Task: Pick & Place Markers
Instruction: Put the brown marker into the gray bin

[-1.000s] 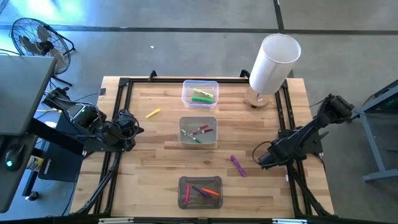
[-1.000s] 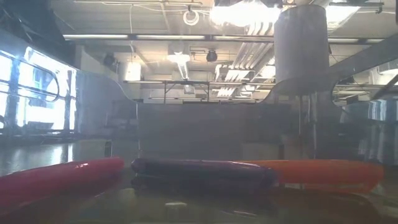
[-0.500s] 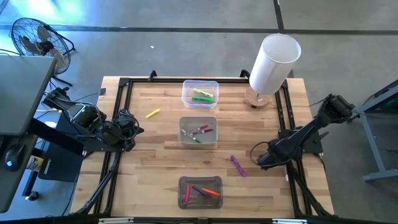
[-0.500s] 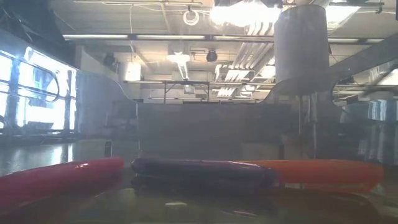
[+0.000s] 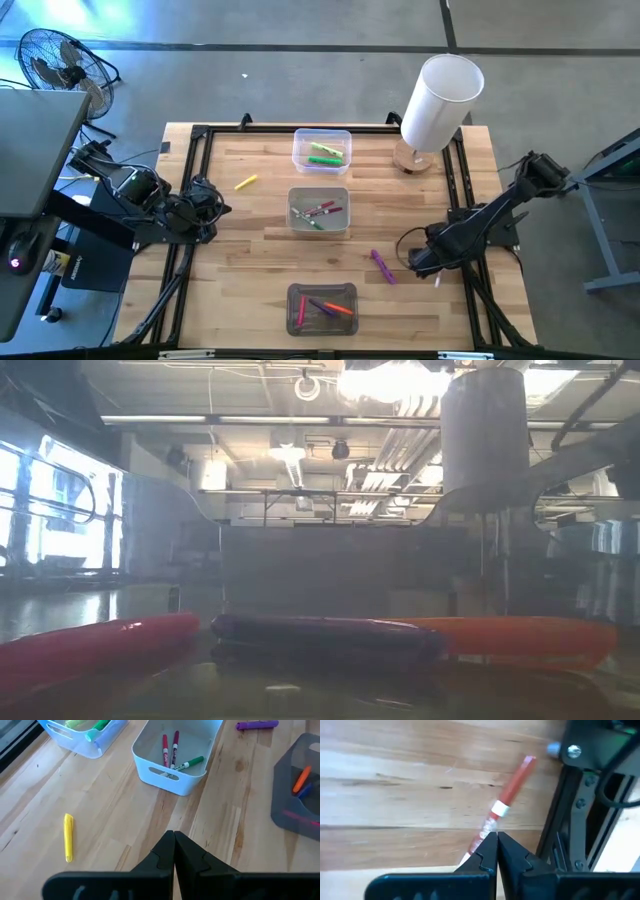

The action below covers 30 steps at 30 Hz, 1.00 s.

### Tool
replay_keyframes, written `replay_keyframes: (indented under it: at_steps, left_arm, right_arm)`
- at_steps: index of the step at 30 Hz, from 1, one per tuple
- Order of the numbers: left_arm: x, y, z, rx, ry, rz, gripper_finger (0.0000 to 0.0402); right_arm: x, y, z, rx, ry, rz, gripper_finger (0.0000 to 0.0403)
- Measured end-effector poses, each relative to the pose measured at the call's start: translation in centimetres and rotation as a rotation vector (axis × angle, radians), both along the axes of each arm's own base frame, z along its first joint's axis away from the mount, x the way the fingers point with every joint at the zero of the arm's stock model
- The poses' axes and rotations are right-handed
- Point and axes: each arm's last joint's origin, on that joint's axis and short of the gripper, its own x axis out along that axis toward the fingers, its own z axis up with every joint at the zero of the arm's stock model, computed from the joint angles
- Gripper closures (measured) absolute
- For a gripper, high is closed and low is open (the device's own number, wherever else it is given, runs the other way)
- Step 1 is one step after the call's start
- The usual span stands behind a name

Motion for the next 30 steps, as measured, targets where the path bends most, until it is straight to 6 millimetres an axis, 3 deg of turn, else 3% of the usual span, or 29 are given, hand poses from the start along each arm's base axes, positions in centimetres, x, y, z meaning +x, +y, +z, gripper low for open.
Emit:
replay_keyframes:
  at_steps: [6,15,20,26,30]
  left_arm:
    - [0.0,0.0,0.0,0.002,-0.001,0.001,0.0402]
    - [0.0,0.0,0.0,0.002,-0.001,0.001,0.0401]
    - [0.0,0.0,0.0,0.007,0.001,-0.005,0.0401]
    - [0.0,0.0,0.0,0.010,0.006,-0.016,0.0401]
    - [0.0,0.0,0.0,0.010,0.006,-0.017,0.0401]
  right_arm:
    - [-0.1,0.0,-0.8,0.011,-0.001,-0.112,0.0377]
    - [0.2,-0.2,-2.7,0.014,-0.111,-0.153,0.0269]
    - [0.6,-0.9,-3.3,0.008,-0.160,-0.173,0.0232]
    - [1.0,-1.5,-4.8,0.048,-0.229,-0.198,0.0234]
    - [0.8,-1.8,-5.4,0.053,-0.228,-0.183,0.0270]
